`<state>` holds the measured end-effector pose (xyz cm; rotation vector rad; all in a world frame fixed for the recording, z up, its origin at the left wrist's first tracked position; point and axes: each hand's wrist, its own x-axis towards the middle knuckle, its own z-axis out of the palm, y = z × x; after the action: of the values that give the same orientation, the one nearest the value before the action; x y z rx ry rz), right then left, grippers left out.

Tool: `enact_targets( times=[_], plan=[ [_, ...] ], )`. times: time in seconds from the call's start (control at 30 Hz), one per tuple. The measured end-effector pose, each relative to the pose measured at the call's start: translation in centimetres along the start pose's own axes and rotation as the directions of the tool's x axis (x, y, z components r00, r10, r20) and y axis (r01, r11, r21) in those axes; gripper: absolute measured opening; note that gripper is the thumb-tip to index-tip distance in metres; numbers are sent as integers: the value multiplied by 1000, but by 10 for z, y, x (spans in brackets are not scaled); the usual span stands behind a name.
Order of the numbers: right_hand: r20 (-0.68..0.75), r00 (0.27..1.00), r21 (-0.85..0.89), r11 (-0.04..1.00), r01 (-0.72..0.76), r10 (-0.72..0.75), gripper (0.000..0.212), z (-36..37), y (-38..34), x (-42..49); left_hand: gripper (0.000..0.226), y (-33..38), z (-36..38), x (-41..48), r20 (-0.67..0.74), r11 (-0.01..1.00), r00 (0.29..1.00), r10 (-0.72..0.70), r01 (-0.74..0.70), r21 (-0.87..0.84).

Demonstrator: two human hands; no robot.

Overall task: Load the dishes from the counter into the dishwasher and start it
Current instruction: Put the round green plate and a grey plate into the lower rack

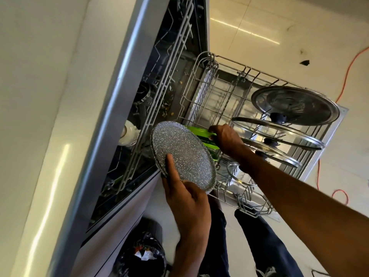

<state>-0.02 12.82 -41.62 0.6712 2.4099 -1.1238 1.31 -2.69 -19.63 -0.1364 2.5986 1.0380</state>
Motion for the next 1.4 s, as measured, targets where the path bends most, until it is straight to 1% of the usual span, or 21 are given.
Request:
enact_targets(
  times=[0.1, 0.2, 0.23, 0.3, 0.33, 0.37, 0.4, 0.43, 0.47, 0.5, 0.53, 0.6, 0.67, 0.73, 0.8, 0.83, 0.87, 0.97, 1.13, 1.27, 1.4],
  plan=[
    [69, 997, 23, 999, -32, 31, 31, 10, 7, 11, 78, -3, 1, 3, 20, 1000, 1000, 19, -19, -10],
    [94, 995, 42, 999, -25, 21, 44, 2, 3, 3, 76, -2, 1, 7, 19, 999, 1000, 25, -24, -31],
    [73, 997, 101, 994, -41, 34, 44, -11, -7, -4, 76, -4, 1, 9, 20, 999, 999, 27, -26, -44],
    [-21, 993, 277, 955, -109, 120, 29, -33, -20, -18, 76, -6, 3, 14, 36, 995, 998, 42, -39, -89],
    [-25, 985, 383, 911, -150, 173, 41, -43, -24, -26, 76, -5, 4, 17, 62, 991, 997, 53, -45, -123],
    [34, 976, 501, 841, -203, 215, 60, -55, -28, -34, 75, -2, 5, 19, 83, 986, 994, 67, -54, -156],
    [116, 968, 601, 760, -247, 223, 72, -65, -28, -43, 74, 1, 6, 22, 102, 981, 991, 84, -64, -185],
    [190, 958, 643, 709, -288, 216, 70, -75, -26, -49, 73, 6, 8, 25, 116, 975, 988, 100, -74, -211],
    [250, 945, 662, 674, -326, 212, 53, -87, -24, -54, 71, 8, 10, 31, 131, 969, 985, 113, -80, -234],
    [273, 937, 669, 656, -349, 219, 29, -99, -18, -55, 69, 7, 13, 38, 151, 964, 981, 125, -84, -251],
    [275, 933, 701, 617, -359, 232, 14, -113, -13, -54, 66, 5, 17, 47, 179, 963, 973, 144, -96, -253],
    [216, 937, 768, 545, -337, 275, 22, -141, -3, -47, 62, -11, 29, 66, 262, 976, 949, 178, -137, -167],
    [102, 948, 800, 540, -259, 303, 33, -166, 0, -37, 63, -29, 44, 81, 340, 991, 932, 130, -131, -18],
    [-50, 963, 767, 628, -133, 266, 41, -187, -5, -29, 69, -41, 58, 91, 360, 990, 930, 72, -110, 87],
    [-229, 957, 650, 760, 16, 175, 43, -201, -13, -22, 72, -47, 67, 95, 392, 969, 920, 19, -114, 220],
    [-302, 946, 568, 819, 79, 118, 42, -204, -17, -20, 71, -50, 70, 97, 415, 947, 910, -2, -132, 294],
    [-347, 935, 503, 855, 126, 66, 41, -204, -22, -17, 71, -54, 74, 98, 435, 927, 900, -4, -160, 340],
    [-347, 936, 318, 932, 176, -58, 40, -189, -34, -11, 76, -61, 83, 100, 513, 890, 858, -4, -231, 393],
    [-310, 928, 89, 966, 243, -205, 44, -157, -43, 11, 84, -63, 94, 104, 587, 841, 809, -30, -297, 452],
    [-257, 944, 29, 975, 220, -206, 39, -132, -41, 29, 85, -64, 98, 105, 609, 846, 791, -50, -291, 446],
    [-254, 946, 64, 973, 222, -199, 37, -135, -40, 37, 83, -64, 100, 104, 607, 854, 792, -64, -272, 444]
  ],
)
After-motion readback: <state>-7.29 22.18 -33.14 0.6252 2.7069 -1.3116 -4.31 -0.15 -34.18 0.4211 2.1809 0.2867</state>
